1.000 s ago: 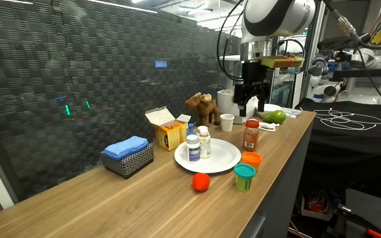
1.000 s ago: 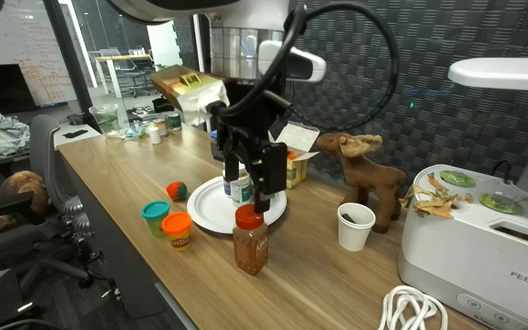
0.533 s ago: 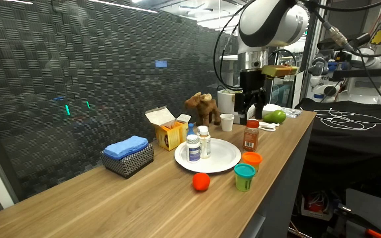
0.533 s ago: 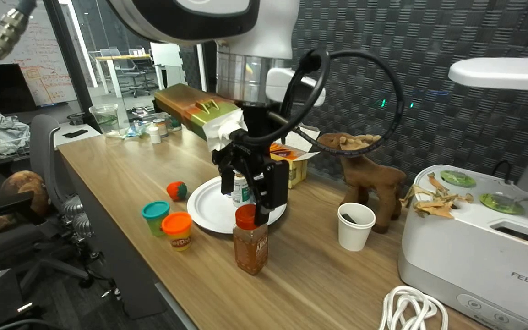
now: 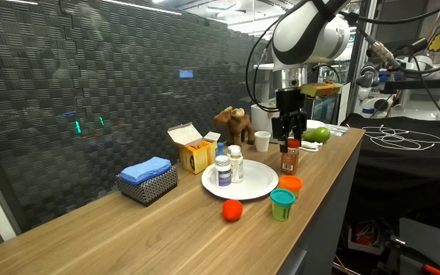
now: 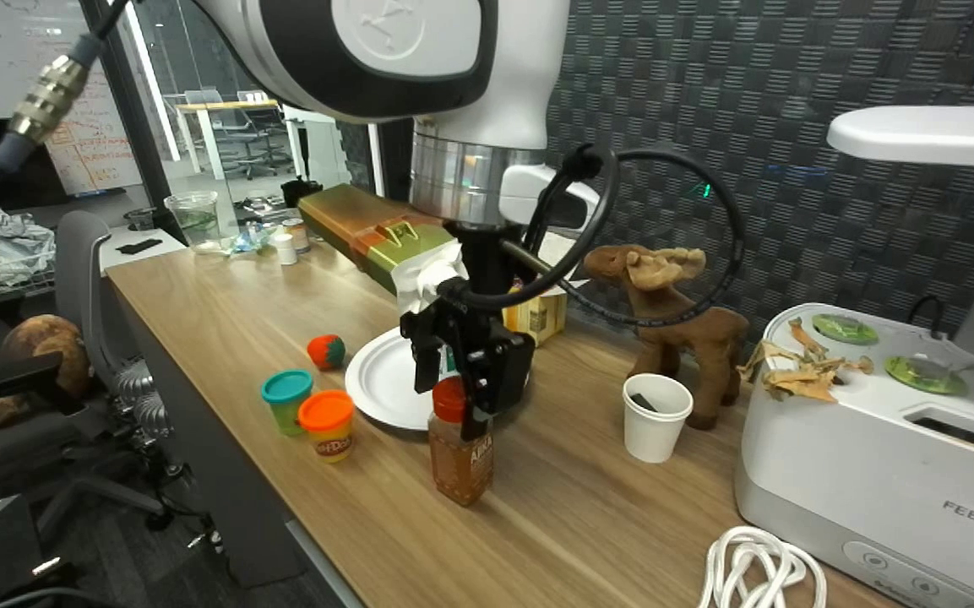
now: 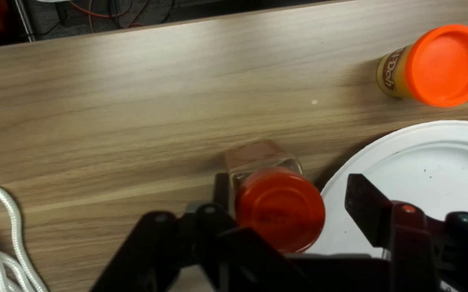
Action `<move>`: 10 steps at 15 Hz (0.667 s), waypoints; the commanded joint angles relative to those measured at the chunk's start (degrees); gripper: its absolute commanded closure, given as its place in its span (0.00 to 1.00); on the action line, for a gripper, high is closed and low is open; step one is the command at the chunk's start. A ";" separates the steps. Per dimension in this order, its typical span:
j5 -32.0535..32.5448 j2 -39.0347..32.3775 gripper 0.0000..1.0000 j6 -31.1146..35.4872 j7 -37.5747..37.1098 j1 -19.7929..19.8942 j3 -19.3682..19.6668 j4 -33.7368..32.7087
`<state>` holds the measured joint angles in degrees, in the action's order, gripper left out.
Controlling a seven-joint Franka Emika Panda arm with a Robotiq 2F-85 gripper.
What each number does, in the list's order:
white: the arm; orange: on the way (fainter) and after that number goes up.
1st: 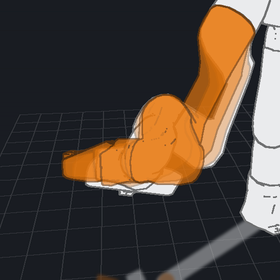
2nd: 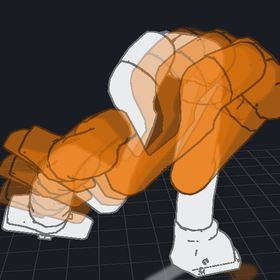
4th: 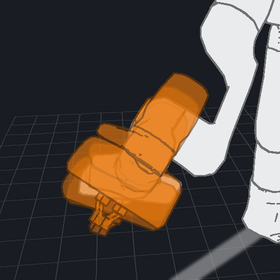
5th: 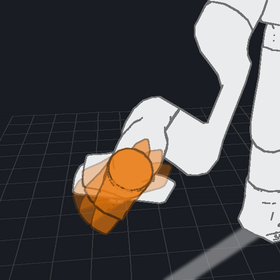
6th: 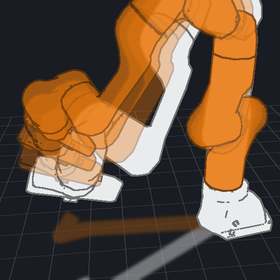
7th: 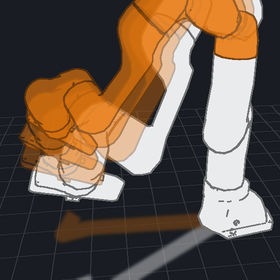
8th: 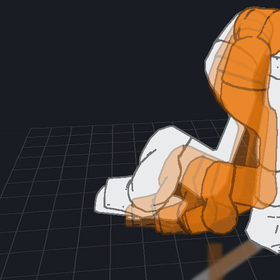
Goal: Pick up the bottles and small containers from the table and put them on the white plate.
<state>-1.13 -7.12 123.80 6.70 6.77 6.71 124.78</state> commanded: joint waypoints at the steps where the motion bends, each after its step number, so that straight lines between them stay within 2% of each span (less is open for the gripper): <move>1: 1.13 0.36 0.55 -0.91 -1.87 0.20 0.23 -1.07; 4: 3.20 1.29 0.76 -0.38 -5.56 0.09 0.76 -0.78; 10: 3.86 4.69 0.76 -1.21 -12.65 -0.29 0.65 -1.19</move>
<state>2.11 -5.57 123.84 -2.61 6.90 7.54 124.17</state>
